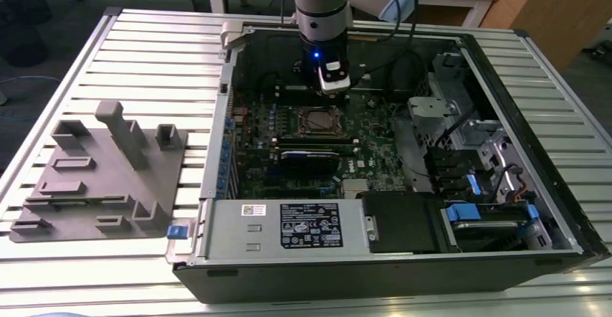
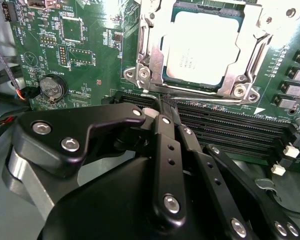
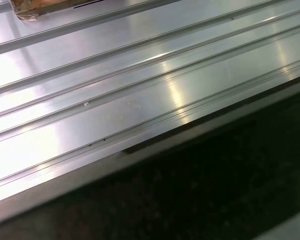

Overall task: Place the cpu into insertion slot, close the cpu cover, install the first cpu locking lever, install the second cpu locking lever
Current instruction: 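Install the first cpu locking lever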

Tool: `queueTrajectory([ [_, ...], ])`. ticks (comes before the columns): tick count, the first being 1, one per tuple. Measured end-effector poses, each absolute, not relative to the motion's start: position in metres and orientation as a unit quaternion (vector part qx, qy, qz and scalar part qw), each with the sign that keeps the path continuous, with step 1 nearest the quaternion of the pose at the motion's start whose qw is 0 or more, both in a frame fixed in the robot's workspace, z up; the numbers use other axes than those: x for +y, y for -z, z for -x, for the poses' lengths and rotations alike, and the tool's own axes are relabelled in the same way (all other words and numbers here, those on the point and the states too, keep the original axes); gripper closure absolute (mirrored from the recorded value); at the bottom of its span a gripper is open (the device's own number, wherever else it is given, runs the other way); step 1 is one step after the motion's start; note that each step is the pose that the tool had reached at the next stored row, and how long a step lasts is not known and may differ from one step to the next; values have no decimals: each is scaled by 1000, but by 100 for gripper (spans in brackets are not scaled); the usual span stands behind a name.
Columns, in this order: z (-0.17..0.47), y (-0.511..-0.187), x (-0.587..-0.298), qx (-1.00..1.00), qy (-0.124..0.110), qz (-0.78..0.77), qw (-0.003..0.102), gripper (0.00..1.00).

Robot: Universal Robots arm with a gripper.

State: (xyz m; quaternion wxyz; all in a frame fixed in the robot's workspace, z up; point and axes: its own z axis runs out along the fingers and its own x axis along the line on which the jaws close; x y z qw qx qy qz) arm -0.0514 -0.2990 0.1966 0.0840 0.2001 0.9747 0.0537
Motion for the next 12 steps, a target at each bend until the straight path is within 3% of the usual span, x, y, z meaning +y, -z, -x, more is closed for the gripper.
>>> queueTrajectory([
  [12,51,-197,-300,975,-53,-200,84,89],
])
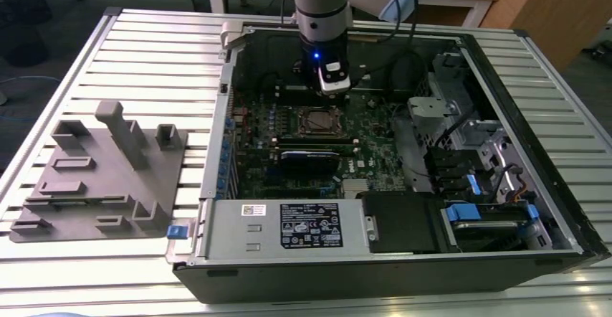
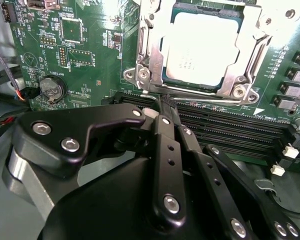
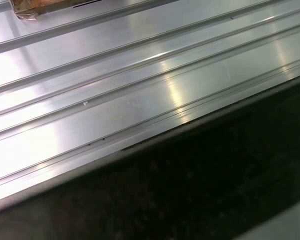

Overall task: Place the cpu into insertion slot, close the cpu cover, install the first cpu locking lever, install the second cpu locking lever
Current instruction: 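Install the first cpu locking lever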

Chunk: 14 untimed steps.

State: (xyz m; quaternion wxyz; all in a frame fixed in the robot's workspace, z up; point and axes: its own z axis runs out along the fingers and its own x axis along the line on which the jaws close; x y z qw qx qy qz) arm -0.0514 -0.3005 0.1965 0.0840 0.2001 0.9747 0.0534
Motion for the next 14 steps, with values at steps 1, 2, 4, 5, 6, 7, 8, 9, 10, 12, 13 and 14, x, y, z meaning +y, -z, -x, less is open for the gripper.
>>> queueTrajectory([
  [1,51,-197,-301,975,-53,-200,84,89],
  [2,51,-197,-301,975,-53,-200,84,89],
  [4,51,-197,-301,975,-53,-200,84,89],
  [5,51,-197,-301,975,-53,-200,84,89],
  [6,51,-197,-301,975,-53,-200,84,89],
  [7,51,-197,-301,975,-53,-200,84,89],
  [8,51,-197,-301,975,-53,-200,84,89],
  [9,51,-199,-301,975,-53,-200,84,89],
  [10,51,-200,-301,975,-53,-200,84,89],
  [12,51,-201,-301,975,-53,-200,84,89],
  [13,51,-201,-301,975,-53,-200,84,89],
  [14,51,-201,-301,975,-53,-200,84,89],
])
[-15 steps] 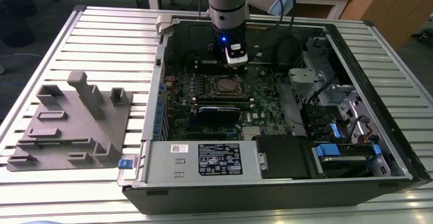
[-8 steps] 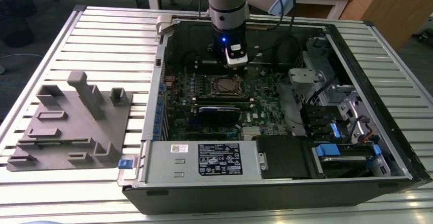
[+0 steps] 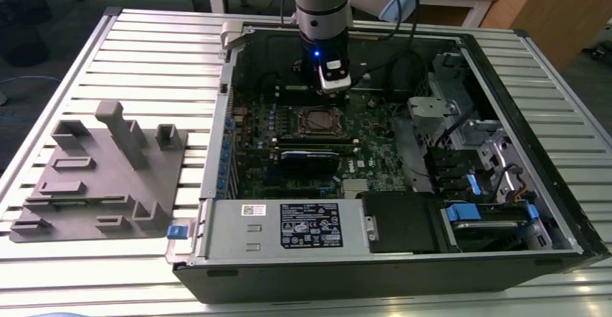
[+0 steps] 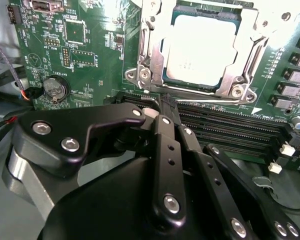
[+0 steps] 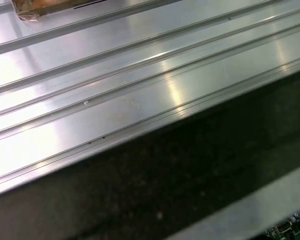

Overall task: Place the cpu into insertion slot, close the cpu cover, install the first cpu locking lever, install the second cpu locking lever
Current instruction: 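Install the first cpu locking lever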

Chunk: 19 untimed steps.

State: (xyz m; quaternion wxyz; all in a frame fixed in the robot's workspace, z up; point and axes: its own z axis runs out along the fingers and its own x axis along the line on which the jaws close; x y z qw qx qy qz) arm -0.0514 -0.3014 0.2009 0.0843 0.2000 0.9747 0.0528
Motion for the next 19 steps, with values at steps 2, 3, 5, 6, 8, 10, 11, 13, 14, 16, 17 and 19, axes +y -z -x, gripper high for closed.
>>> queueTrajectory([
  [2,51,-201,-301,975,-51,-200,85,89],
  [3,51,-201,-301,975,-50,-200,85,89],
  [5,51,-200,-301,975,-47,-200,87,89],
  [6,51,-200,-301,975,-47,-200,87,89],
  [8,52,-200,-300,975,-47,-200,87,89],
  [10,52,-200,-300,975,-47,-201,87,89],
  [11,52,-200,-299,974,-47,-203,87,89],
  [13,52,-200,-299,973,-47,-209,87,89],
  [14,52,-200,-299,972,-47,-212,87,89],
  [16,52,-200,-299,971,-47,-216,87,89],
  [17,52,-200,-299,971,-47,-218,87,89],
  [19,52,-200,-299,970,-48,-221,87,89],
])
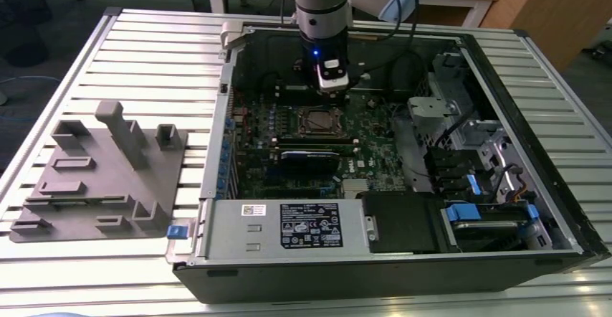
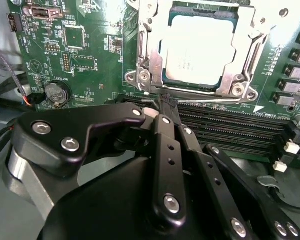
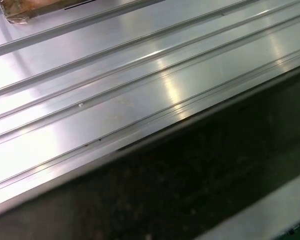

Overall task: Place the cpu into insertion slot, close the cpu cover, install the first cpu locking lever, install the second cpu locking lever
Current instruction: 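Install the first cpu locking lever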

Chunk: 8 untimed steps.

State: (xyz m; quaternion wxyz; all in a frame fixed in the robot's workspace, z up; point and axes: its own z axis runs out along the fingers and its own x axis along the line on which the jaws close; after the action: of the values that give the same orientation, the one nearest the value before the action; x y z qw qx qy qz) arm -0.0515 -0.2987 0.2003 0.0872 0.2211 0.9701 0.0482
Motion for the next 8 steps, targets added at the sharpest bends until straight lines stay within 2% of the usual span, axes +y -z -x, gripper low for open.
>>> queueTrajectory([
  [8,52,-200,-298,969,-59,-226,85,89],
])
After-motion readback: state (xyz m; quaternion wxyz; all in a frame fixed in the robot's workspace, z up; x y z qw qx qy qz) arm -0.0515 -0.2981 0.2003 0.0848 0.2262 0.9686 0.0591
